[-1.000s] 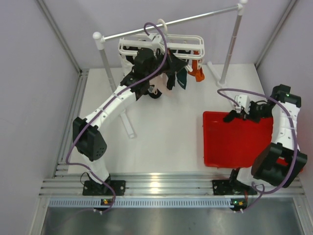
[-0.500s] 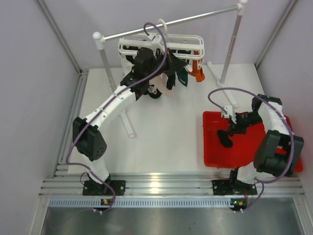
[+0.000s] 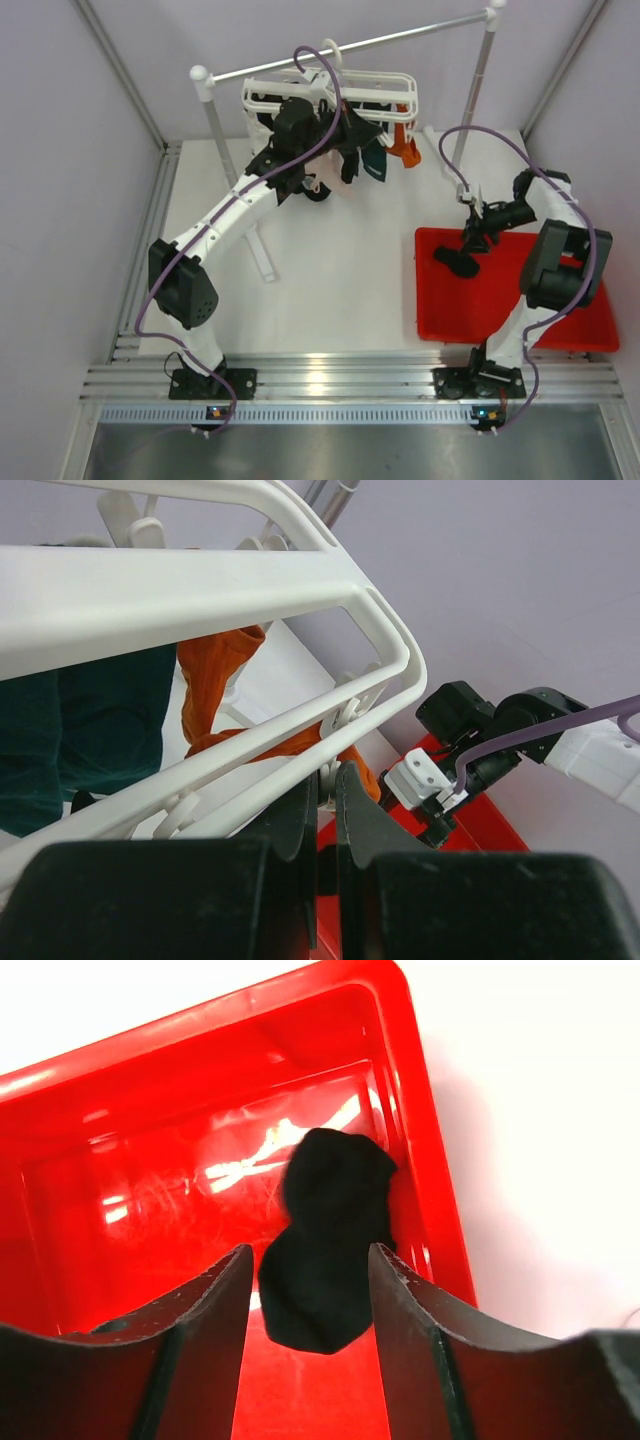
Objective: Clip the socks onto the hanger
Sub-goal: Place the sock in the bin, then pick up the sock from the bin.
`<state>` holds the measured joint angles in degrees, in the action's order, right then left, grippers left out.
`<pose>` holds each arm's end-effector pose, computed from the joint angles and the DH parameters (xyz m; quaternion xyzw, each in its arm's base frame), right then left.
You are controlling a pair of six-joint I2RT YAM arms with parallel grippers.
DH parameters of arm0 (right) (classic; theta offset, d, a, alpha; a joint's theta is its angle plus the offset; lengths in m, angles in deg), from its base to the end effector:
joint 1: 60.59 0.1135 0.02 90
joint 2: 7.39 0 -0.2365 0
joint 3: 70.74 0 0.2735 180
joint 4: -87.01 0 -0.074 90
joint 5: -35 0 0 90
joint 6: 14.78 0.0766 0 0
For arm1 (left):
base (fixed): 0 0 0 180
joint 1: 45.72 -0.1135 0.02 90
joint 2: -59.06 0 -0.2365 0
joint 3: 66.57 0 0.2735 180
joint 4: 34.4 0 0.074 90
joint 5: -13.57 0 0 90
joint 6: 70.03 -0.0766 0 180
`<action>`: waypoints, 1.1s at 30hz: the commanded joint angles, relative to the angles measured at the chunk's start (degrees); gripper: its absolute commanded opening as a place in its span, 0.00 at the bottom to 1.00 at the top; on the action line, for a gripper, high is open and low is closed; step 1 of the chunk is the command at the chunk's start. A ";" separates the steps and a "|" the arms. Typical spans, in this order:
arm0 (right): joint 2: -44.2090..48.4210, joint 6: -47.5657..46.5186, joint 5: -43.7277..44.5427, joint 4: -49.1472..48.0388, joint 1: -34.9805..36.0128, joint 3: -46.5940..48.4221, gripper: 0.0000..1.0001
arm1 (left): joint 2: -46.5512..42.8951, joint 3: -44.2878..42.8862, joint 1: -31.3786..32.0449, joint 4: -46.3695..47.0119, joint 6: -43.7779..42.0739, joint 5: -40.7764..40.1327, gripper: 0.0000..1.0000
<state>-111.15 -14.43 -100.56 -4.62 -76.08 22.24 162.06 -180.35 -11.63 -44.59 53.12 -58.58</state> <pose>0.3274 -0.0340 0.1660 -0.5295 0.7518 0.2930 0.2618 0.3916 -0.2934 0.3966 0.1160 0.6940 -0.4796 0.5243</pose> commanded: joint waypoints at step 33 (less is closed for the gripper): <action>8.59 37.18 18.76 -44.25 11.00 -25.65 0.48 | -0.70 0.82 -0.51 1.12 1.04 0.79 0.00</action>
<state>-101.10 21.50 -83.08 -47.33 -66.00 -3.85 162.06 -180.24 -11.89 -44.44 53.38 -58.03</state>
